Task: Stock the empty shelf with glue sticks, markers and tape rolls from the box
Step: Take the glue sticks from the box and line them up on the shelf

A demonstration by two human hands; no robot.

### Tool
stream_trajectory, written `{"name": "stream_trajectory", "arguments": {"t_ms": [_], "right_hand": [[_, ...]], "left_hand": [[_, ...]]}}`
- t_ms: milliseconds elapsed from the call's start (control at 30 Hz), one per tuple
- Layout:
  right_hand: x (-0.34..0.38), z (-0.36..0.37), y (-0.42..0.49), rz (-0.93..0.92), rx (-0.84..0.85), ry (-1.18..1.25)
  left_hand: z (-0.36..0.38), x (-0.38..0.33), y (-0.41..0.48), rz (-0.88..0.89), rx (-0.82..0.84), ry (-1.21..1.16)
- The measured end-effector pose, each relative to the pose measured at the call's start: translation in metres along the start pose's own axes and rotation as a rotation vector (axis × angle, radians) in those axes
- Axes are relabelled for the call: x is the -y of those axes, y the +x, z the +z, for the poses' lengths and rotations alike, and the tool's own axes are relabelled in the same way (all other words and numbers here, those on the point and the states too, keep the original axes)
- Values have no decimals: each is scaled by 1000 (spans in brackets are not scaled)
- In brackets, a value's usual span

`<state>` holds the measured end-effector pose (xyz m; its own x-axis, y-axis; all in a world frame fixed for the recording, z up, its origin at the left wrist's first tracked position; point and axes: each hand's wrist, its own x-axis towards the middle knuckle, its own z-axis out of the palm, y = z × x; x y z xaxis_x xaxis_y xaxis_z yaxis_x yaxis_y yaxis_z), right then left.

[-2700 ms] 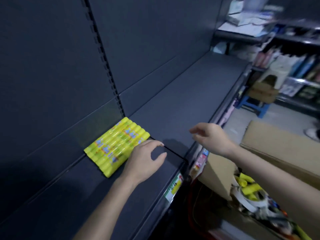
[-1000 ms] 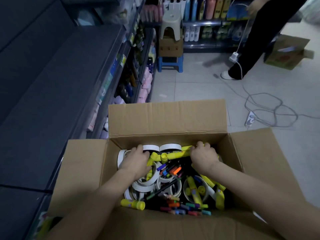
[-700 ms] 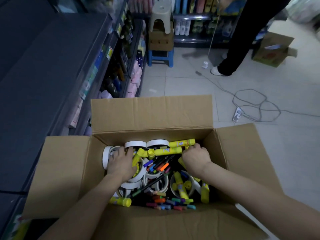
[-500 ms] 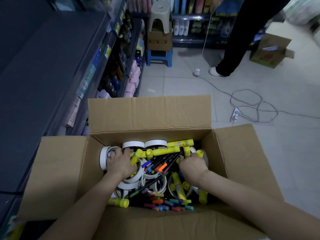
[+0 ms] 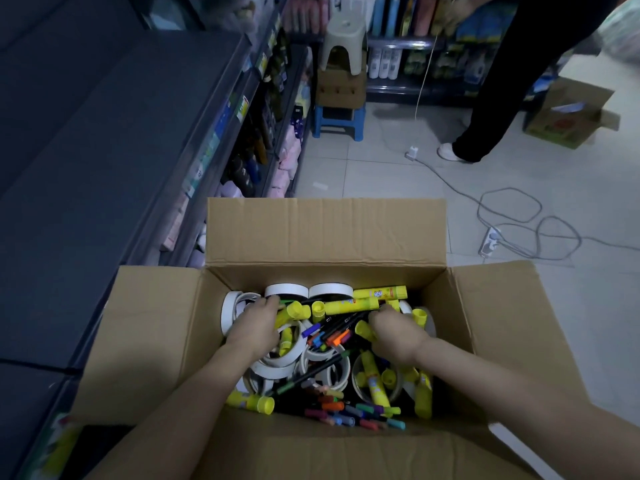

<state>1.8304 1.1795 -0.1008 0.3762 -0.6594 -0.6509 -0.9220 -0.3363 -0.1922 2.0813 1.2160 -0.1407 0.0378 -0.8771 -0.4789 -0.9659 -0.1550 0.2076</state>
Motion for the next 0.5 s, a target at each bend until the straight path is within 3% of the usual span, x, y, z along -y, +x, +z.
{"name": "stream_trajectory", "arguments": {"t_ms": [167, 267, 367, 500], "right_hand": [[11, -9, 19, -87, -184, 38], [12, -8, 35, -121, -218, 99], [8, -6, 38, -115, -186, 77], [-1, -4, 34, -83, -172, -70]], "left_hand": [[7, -1, -10, 193, -249, 352], [14, 0, -10, 338, -387, 434], [8, -5, -9, 322, -265, 343], [4, -4, -6, 104, -82, 121]]}}
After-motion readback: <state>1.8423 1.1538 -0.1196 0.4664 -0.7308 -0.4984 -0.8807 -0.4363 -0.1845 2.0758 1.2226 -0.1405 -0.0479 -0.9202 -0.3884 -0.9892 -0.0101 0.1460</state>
